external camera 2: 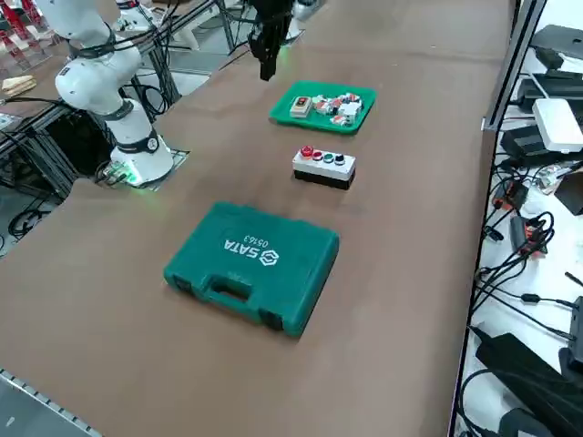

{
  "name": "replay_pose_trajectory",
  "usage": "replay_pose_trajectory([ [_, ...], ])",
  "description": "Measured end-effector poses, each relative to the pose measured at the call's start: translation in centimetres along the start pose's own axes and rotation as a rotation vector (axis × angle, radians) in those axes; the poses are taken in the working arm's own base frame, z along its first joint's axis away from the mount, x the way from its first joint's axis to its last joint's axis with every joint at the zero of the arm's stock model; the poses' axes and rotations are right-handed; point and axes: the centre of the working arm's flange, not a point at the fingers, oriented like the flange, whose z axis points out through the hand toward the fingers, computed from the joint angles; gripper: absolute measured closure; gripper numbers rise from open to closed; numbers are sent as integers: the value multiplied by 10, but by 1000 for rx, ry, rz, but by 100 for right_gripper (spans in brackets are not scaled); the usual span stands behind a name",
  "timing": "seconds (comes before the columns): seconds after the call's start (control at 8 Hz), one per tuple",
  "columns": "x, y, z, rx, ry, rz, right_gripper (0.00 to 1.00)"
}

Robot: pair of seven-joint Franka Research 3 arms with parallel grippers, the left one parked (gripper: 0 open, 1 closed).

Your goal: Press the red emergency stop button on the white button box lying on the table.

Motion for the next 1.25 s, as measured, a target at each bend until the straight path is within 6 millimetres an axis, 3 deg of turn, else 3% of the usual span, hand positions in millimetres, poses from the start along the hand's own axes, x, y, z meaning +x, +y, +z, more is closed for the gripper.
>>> replay_pose_trajectory([
  [0.38, 22, -16, 61, 27, 36, -15, 98],
  [0.75, 36, -46, 130, 26, 91, -2, 98],
  [1.25, 58, -85, 184, 22, 113, 15, 98],
])
